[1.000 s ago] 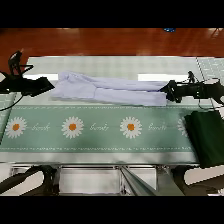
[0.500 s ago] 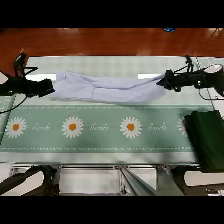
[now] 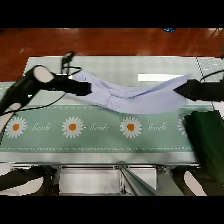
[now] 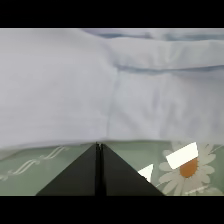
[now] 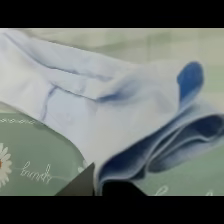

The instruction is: Fold the shirts.

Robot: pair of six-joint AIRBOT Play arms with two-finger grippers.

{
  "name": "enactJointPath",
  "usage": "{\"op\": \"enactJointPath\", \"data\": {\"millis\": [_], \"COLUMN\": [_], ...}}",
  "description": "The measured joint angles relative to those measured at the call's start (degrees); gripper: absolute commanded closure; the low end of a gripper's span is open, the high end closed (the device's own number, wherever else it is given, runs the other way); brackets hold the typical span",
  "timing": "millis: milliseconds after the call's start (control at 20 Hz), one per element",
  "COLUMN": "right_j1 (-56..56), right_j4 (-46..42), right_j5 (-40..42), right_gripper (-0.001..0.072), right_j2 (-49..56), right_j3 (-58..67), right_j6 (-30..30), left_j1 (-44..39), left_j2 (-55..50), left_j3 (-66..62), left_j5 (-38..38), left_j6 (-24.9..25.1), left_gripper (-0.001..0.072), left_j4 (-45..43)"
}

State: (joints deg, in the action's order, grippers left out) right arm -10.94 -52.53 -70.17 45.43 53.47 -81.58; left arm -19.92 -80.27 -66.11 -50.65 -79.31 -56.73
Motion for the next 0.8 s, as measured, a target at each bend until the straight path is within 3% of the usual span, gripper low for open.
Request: {"op": "enactJointPath", "data": {"millis": [350,800], "right_j1": [0.04,0.02], "right_j4": [-1.57,-1.64], "right_j5": [-7.08,-5.86], "right_gripper": [0.0691,0.0691], "right_j2": [-17.57,-19.23], "right_j3": [-3.67,-4.07], "right_j6": [-6.64,-8.02], "left_j1": [-18.78,-30.08], "left_j2": [-22.73,-32.89], "left_j3": [-22.67,-31.76], "left_j5": [-4.48,-12.96], "left_j6": [-2.89,-2.21], "left_gripper": [0.0688,0.0688], "left_j4": [6.1,16.57]}}
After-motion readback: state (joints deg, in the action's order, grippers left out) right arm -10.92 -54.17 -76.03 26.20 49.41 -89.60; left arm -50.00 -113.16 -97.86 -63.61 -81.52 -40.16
